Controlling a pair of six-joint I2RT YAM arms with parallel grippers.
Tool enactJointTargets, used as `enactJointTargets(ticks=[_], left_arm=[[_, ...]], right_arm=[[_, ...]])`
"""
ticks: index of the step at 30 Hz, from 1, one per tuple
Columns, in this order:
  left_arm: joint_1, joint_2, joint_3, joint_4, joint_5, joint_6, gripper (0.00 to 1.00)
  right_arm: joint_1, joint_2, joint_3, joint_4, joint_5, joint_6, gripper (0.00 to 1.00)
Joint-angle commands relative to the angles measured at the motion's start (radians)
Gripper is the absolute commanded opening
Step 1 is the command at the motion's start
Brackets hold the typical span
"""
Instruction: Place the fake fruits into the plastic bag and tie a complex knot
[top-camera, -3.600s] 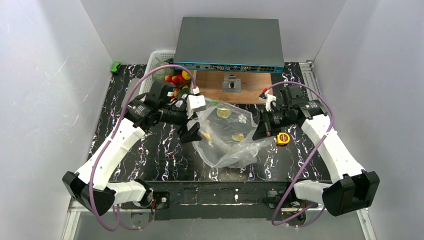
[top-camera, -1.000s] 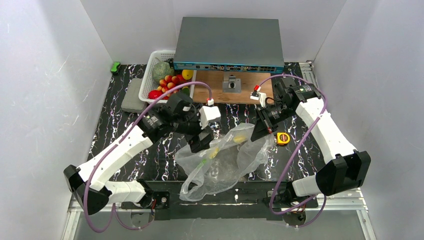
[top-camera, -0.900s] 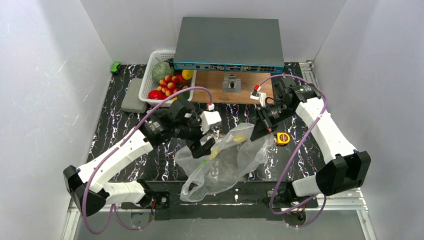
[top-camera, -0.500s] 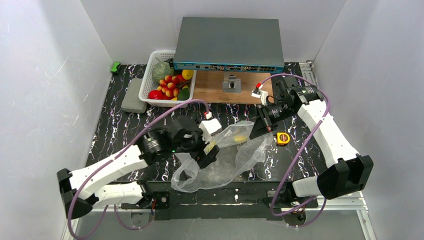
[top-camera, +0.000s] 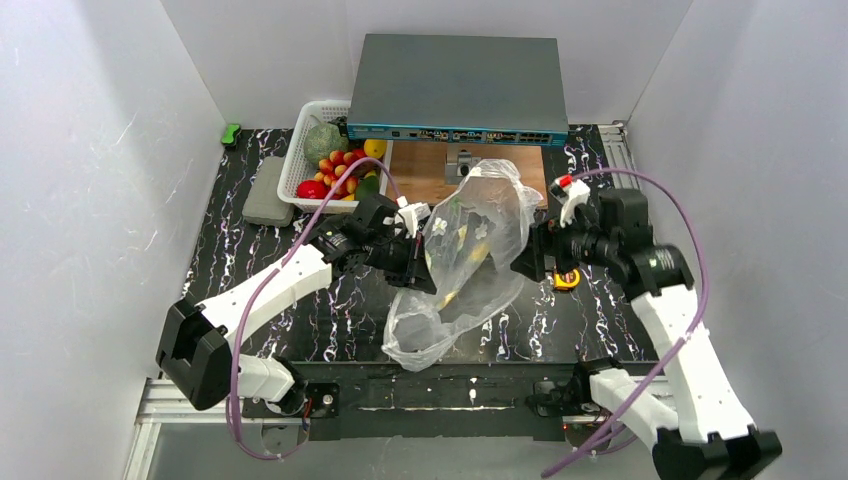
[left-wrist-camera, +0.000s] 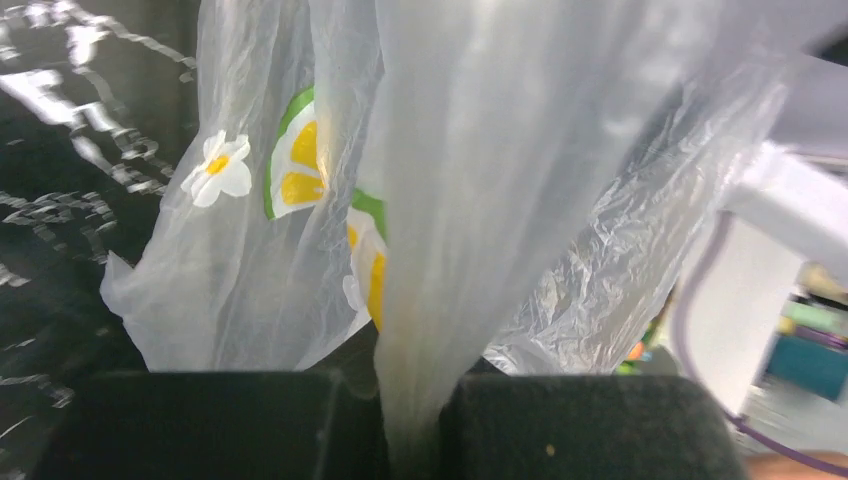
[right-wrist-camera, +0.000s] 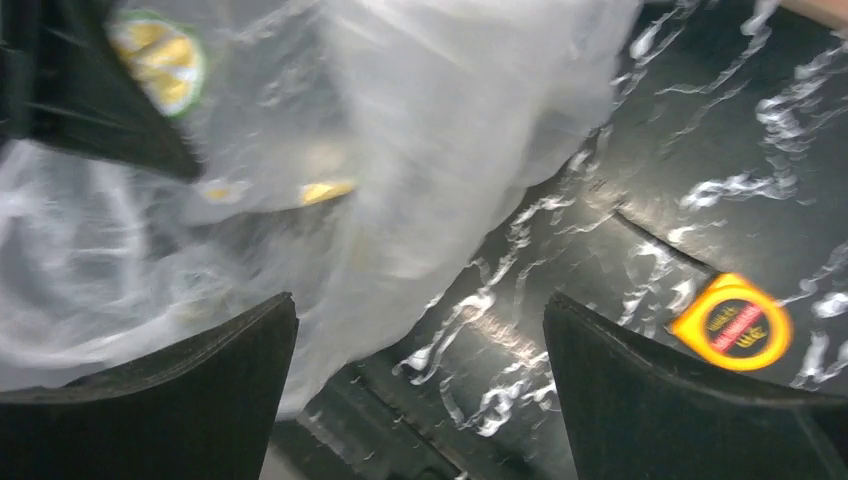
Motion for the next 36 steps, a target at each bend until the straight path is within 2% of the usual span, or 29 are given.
enactJointTargets(ticks=[1, 8, 13, 17, 18, 19, 20, 22, 25, 28, 31, 33, 36], left_arm=[[0.036, -0.018, -0.019, 0.142, 0.245, -0.113, 0.0], [0.037, -0.007, -0.028, 0.147, 0.302, -0.09, 0.0], [0.036, 0.003, -0.033, 0.147, 0.341, -0.077, 0.0], [0.037, -0.005, -0.046, 0.175, 0.4, -0.089, 0.0], [0.036, -0.011, -0.051, 0.175, 0.408, -0.087, 0.0], [0.039, -0.018, -0.053, 0.157, 0.405, -0.077, 0.0], [0.05, -0.023, -0.049, 0.115, 0.389, -0.051, 0.0], [0.095, -0.045, -0.053, 0.023, 0.332, 0.019, 0.0], [0.208, -0.081, -0.071, -0.112, 0.174, 0.184, 0.0], [0.309, -0.065, -0.093, -0.141, 0.071, 0.321, 0.0], [0.306, -0.031, -0.087, -0.097, 0.098, 0.405, 0.01], [0.286, -0.019, -0.073, -0.07, 0.124, 0.414, 0.1], [0.226, -0.025, -0.036, -0.069, 0.131, 0.485, 0.14]], right_arm=[[0.0, -0.147, -0.176, 0.342, 0.165, 0.05, 0.98], [0.0, -0.064, -0.208, 0.56, 0.064, 0.062, 0.98], [0.002, -0.009, -0.197, 0.626, -0.037, 0.089, 0.98], [0.008, 0.024, -0.223, 0.617, 0.046, 0.031, 0.98], [0.008, 0.032, -0.231, 0.6, 0.066, 0.011, 0.89], [0.009, 0.035, -0.231, 0.579, 0.071, -0.025, 0.66], [0.007, 0.031, -0.224, 0.534, 0.081, -0.071, 0.38], [-0.001, 0.001, -0.192, 0.401, 0.088, -0.134, 0.02], [-0.026, -0.113, -0.183, 0.233, 0.083, -0.188, 0.01], [-0.028, -0.264, -0.23, 0.194, 0.076, -0.199, 0.01], [-0.026, -0.343, -0.29, 0.232, 0.029, -0.169, 0.01], [-0.02, -0.339, -0.312, 0.256, 0.029, -0.15, 0.01], [-0.01, -0.291, -0.302, 0.274, -0.029, -0.13, 0.01]])
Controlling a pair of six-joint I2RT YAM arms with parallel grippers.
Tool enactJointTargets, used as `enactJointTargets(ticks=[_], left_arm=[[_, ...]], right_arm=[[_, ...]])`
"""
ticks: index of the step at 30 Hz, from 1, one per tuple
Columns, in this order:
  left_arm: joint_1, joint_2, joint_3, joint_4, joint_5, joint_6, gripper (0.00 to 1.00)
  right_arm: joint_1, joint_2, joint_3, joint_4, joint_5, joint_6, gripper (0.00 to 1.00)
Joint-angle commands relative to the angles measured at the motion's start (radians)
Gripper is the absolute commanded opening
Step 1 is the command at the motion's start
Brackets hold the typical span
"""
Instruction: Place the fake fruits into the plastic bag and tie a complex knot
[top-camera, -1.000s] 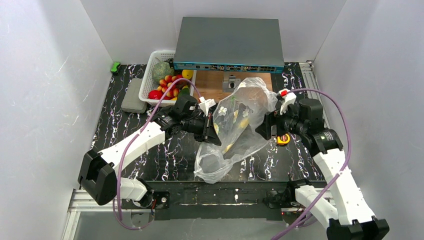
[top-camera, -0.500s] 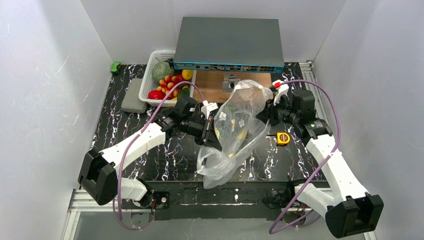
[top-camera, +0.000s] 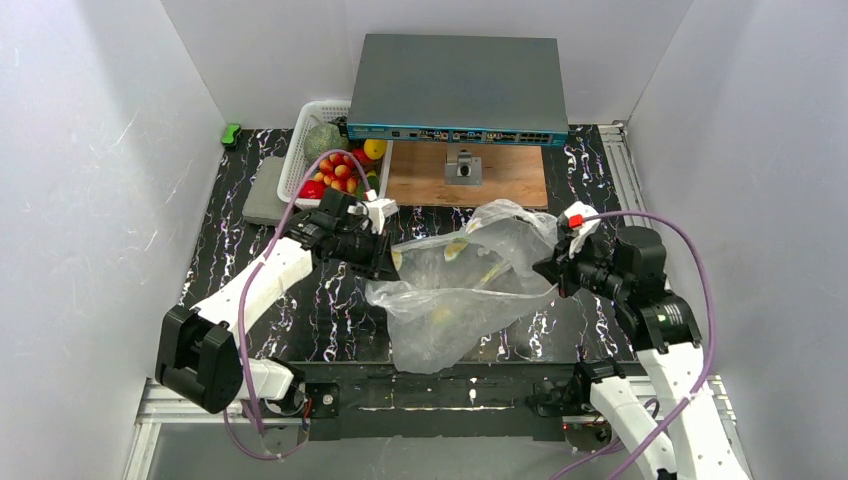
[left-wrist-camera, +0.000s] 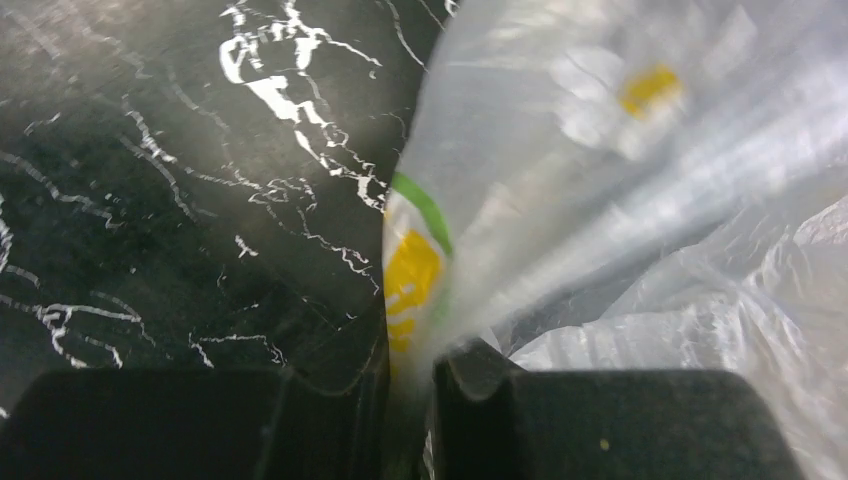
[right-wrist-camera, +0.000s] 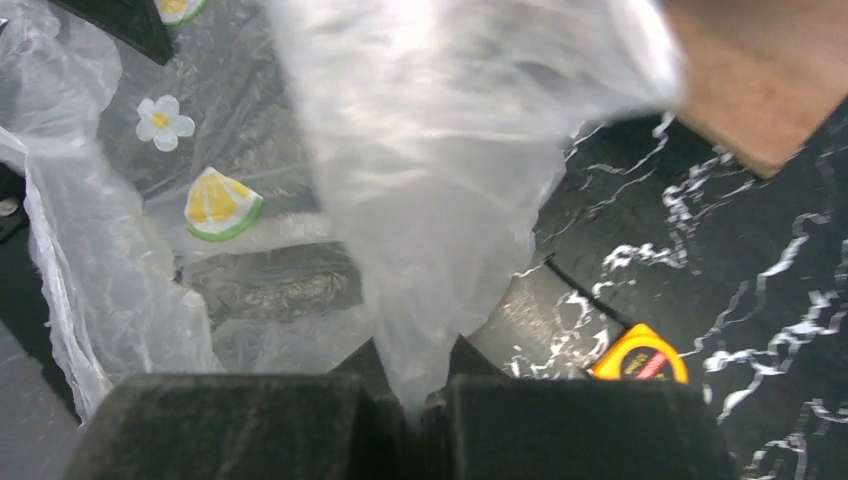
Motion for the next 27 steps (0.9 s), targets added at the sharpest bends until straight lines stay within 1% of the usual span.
enactJointTargets(ticks=[1, 2, 3, 5, 6, 7, 9, 11, 15, 19, 24, 27], left_arm=[[-0.081, -0.018, 0.046, -0.005, 0.019, 0.17, 0.14], [-0.102, -0.024, 0.051, -0.005, 0.031, 0.208, 0.12], [-0.121, -0.027, 0.053, -0.012, 0.041, 0.251, 0.1], [-0.133, -0.03, 0.056, -0.029, 0.069, 0.305, 0.04], [-0.133, -0.029, 0.056, -0.04, 0.077, 0.327, 0.02], [-0.133, -0.028, 0.055, -0.046, 0.074, 0.344, 0.0], [-0.133, -0.024, 0.056, -0.058, 0.08, 0.371, 0.0], [-0.133, -0.017, 0.063, -0.07, 0.093, 0.406, 0.0], [-0.133, -0.006, 0.091, -0.08, 0.101, 0.467, 0.0], [-0.133, 0.018, 0.123, -0.086, 0.102, 0.478, 0.0], [-0.133, 0.049, 0.139, -0.08, 0.102, 0.466, 0.0], [-0.133, 0.062, 0.132, -0.067, 0.102, 0.465, 0.0]], right_arm=[[0.011, 0.082, -0.012, 0.014, -0.111, 0.011, 0.01], [0.013, 0.106, 0.001, 0.005, -0.153, 0.0, 0.24], [0.014, 0.122, 0.016, -0.004, -0.18, -0.01, 0.41], [0.015, 0.143, 0.049, -0.012, -0.156, -0.019, 0.95], [0.016, 0.15, 0.07, -0.017, -0.122, -0.03, 0.98], [0.014, 0.157, 0.09, -0.032, -0.089, -0.05, 0.98], [0.014, 0.169, 0.13, -0.068, -0.05, -0.088, 0.98], [0.014, 0.17, 0.159, -0.086, -0.046, -0.104, 0.98], [0.014, 0.19, 0.226, -0.082, -0.079, -0.099, 0.98], [0.014, 0.268, 0.265, -0.115, -0.126, -0.09, 0.98], [0.015, 0.364, 0.224, -0.157, -0.212, -0.079, 0.98], [0.02, 0.374, 0.173, -0.162, -0.249, -0.083, 0.98]])
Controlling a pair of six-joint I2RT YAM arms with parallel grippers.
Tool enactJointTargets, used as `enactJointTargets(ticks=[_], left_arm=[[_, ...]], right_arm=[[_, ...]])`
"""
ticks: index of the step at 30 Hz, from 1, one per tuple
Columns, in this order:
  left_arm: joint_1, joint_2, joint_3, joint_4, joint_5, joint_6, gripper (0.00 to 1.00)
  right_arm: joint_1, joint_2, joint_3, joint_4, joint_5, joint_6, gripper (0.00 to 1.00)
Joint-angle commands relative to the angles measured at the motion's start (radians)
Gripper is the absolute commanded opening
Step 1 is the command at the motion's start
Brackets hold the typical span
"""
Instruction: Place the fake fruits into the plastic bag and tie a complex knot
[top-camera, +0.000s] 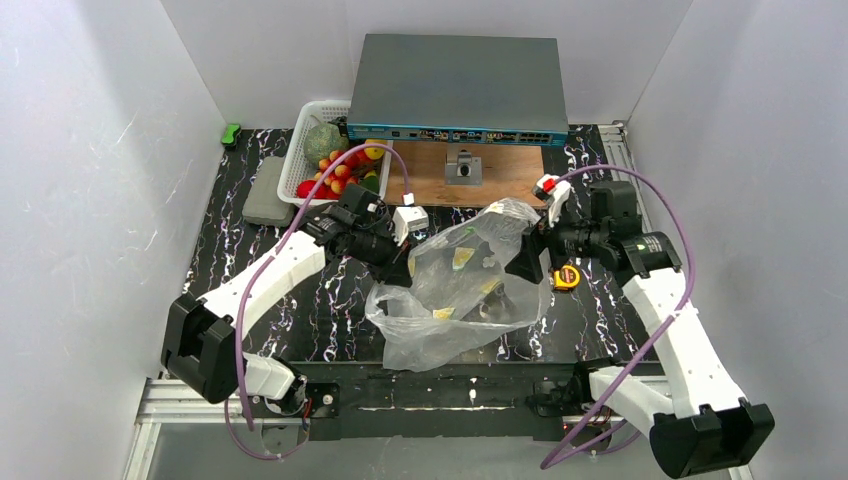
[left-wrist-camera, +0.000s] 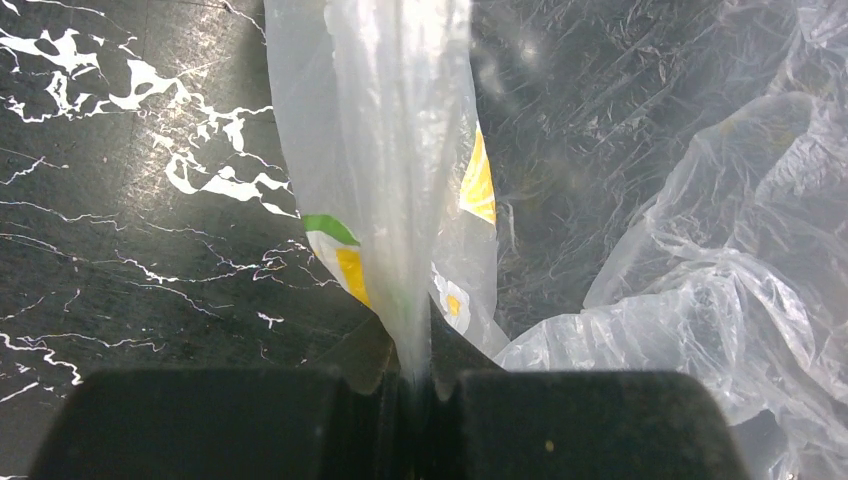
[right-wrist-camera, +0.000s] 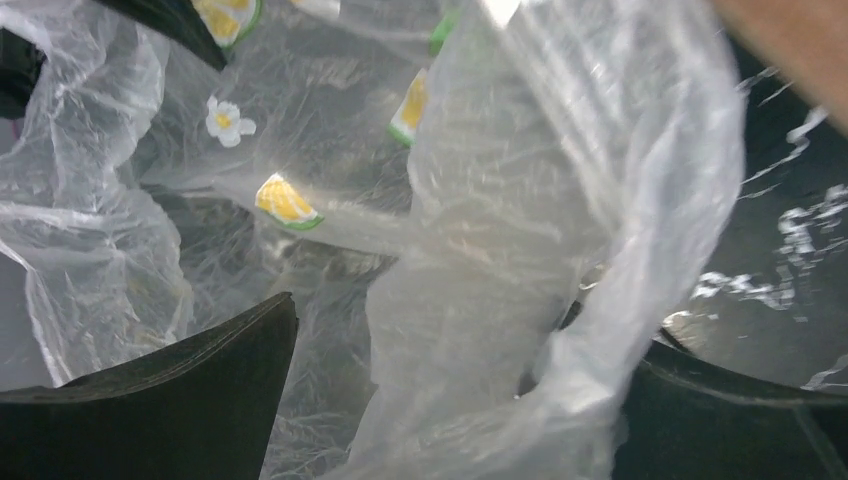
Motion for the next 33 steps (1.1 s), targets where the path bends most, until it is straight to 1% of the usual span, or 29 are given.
enactJointTargets(ticks=[1, 2, 3, 4, 5, 6, 7, 8, 11, 12, 14, 18, 20, 22, 24, 26, 27, 29, 30, 31, 33], left_arm=[[0.001, 0.015, 0.017, 0.01, 0.028, 0.02, 0.0], [0.001, 0.02, 0.015, 0.016, 0.025, 0.019, 0.02], [0.003, 0.025, 0.017, 0.016, 0.026, 0.02, 0.05], [0.003, 0.024, 0.022, 0.011, 0.027, 0.019, 0.1], [0.005, 0.016, 0.03, 0.003, 0.029, 0.021, 0.17], [0.007, 0.0, 0.044, -0.009, 0.033, 0.025, 0.25], [0.01, -0.021, 0.054, -0.024, 0.037, 0.025, 0.34], [0.015, -0.05, 0.066, -0.035, 0.038, 0.019, 0.53], [0.048, -0.151, 0.098, -0.056, 0.036, -0.035, 0.95], [0.066, -0.186, 0.109, -0.062, 0.055, -0.049, 0.98], [0.102, -0.242, 0.139, -0.074, 0.078, -0.081, 0.98], [0.222, -0.314, 0.19, -0.074, 0.043, -0.161, 0.98], [0.31, -0.325, 0.2, -0.069, 0.028, -0.176, 0.98], [0.421, -0.303, 0.211, -0.072, 0.006, -0.179, 0.98], [0.541, -0.246, 0.236, -0.083, -0.001, -0.188, 0.98], [0.663, -0.151, 0.261, -0.081, -0.014, -0.204, 0.94], [0.703, -0.103, 0.287, -0.086, -0.033, -0.202, 0.9], [0.756, 0.012, 0.34, -0.105, -0.059, -0.186, 0.83], [0.768, 0.068, 0.369, -0.12, -0.073, -0.155, 0.77], [0.771, 0.114, 0.391, -0.126, -0.104, -0.144, 0.72], [0.771, 0.196, 0.424, -0.116, -0.111, -0.126, 0.65]], right_arm=[[0.008, 0.003, -0.067, -0.032, -0.092, 0.0, 0.94], [0.009, 0.001, -0.082, -0.015, -0.092, 0.014, 0.81], [0.009, 0.0, -0.09, -0.003, -0.095, 0.029, 0.65], [0.009, 0.0, -0.091, -0.001, -0.104, 0.045, 0.47], [0.008, -0.001, -0.088, -0.005, -0.109, 0.066, 0.24], [0.008, 0.002, -0.081, -0.01, -0.103, 0.092, 0.08], [0.008, 0.002, -0.073, -0.019, -0.091, 0.127, 0.01], [0.008, 0.001, -0.066, -0.032, -0.076, 0.158, 0.01], [0.008, -0.021, -0.062, -0.063, -0.047, 0.249, 0.01], [0.008, -0.033, -0.067, -0.065, -0.041, 0.286, 0.01], [0.008, -0.058, -0.078, -0.072, -0.028, 0.338, 0.01], [0.008, -0.09, -0.079, -0.095, 0.018, 0.43, 0.01], [0.007, -0.106, -0.076, -0.102, 0.049, 0.472, 0.01], [0.006, -0.13, -0.077, -0.096, 0.065, 0.508, 0.01], [0.006, -0.148, -0.079, -0.081, 0.084, 0.539, 0.01], [0.006, -0.166, -0.087, -0.063, 0.1, 0.561, 0.01], [0.006, -0.172, -0.091, -0.057, 0.104, 0.567, 0.01], [0.006, -0.176, -0.094, -0.044, 0.112, 0.573, 0.01], [0.006, -0.175, -0.09, -0.04, 0.122, 0.574, 0.01], [0.005, -0.172, -0.083, -0.037, 0.136, 0.574, 0.01], [0.002, -0.165, -0.07, -0.029, 0.153, 0.57, 0.01]])
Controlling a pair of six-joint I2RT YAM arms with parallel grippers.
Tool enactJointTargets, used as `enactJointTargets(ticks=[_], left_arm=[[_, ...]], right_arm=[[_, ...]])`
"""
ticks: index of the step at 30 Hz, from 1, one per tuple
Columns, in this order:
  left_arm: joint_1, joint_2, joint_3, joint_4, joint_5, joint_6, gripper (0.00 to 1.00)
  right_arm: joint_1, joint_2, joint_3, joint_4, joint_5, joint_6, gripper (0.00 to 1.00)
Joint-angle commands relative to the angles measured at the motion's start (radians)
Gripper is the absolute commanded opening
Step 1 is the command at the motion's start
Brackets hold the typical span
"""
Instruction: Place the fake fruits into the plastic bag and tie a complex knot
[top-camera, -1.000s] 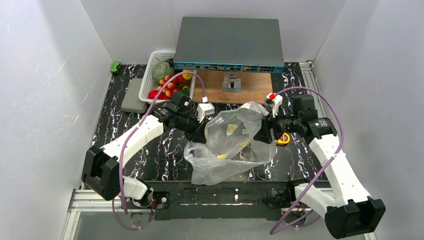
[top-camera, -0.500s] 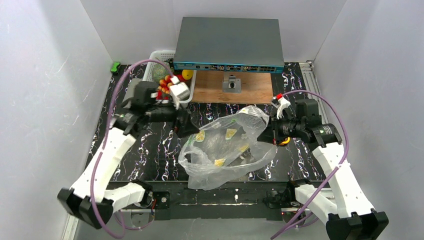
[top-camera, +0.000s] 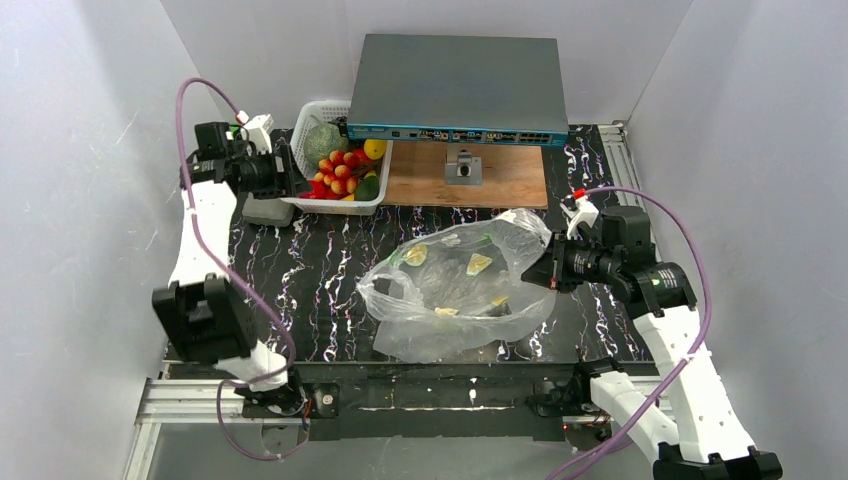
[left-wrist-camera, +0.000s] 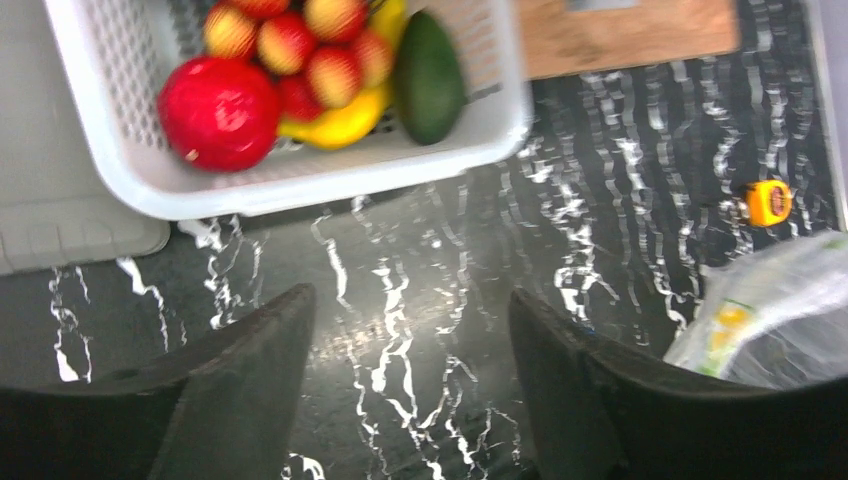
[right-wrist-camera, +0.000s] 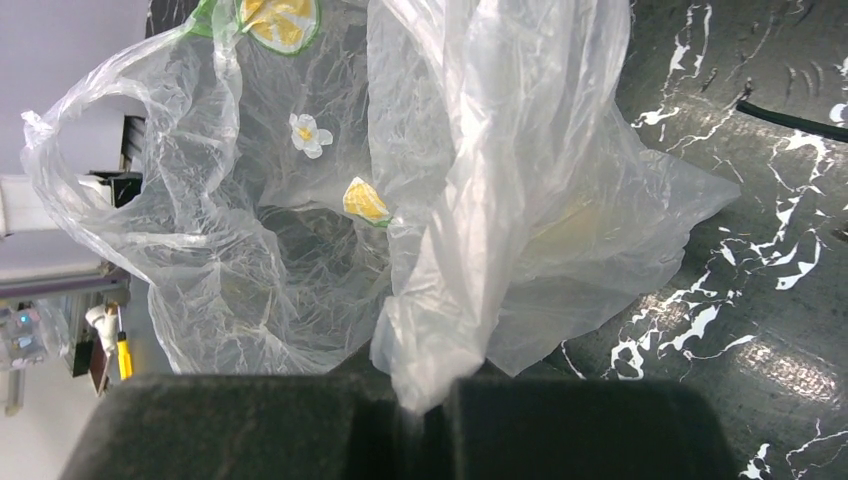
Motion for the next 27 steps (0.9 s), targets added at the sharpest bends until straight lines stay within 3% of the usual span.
enactJointTargets(ticks=[1, 9, 19, 27], left_arm=[[0.007, 0.14, 0.08, -0.054, -0.048, 0.042, 0.62], [-0.026, 0.374, 0.191, -0.021, -0.11, 0.051, 0.39], [-0.079, 0.533, 0.269, -0.11, -0.202, 0.126, 0.31], [-0.082, 0.415, 0.11, -0.237, -0.237, 0.208, 0.27]], right_arm=[[-0.002, 0.009, 0.033, 0.059, 0.054, 0.025, 0.01], [-0.009, 0.037, 0.06, 0.082, 0.063, -0.007, 0.01], [-0.01, 0.083, 0.085, 0.08, 0.037, -0.118, 0.01], [-0.01, 0.073, 0.096, 0.027, -0.011, -0.164, 0.01]])
